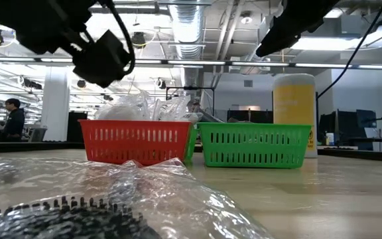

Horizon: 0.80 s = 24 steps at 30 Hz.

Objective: Pick & Place Travel size toiletries
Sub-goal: Put the silver nail cutter into the left green basket

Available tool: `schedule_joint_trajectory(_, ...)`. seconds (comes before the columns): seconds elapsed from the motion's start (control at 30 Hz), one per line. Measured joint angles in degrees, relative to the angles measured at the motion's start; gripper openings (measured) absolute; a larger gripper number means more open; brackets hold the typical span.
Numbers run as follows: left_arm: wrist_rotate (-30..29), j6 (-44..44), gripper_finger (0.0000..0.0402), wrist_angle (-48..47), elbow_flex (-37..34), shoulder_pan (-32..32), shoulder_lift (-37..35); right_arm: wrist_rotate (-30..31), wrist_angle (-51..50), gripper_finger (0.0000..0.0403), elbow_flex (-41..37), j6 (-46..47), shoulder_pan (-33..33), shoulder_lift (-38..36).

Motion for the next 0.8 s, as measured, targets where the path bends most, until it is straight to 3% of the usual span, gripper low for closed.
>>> schedule_joint_trajectory(0.23,-3.4,0.6,0.0252,-21.9,8.7,-1.9,0.0,0.0,-0.1,0.019,0.0,0.0,0.0,0.0)
schedule_joint_trajectory(0.4,-3.6,0.7,0.0232,-31.5,13.1,-3.0,0.0,0.0,-0.2,0.0182,0.0,0.0,0.0,0.0)
schedule_joint_trajectory(0.8,-3.3,4.1,0.0219,-38.3,18.1,-6.3,2.0,0.0,-0.4,0.0169,0.0,-0.1,0.0,0.0)
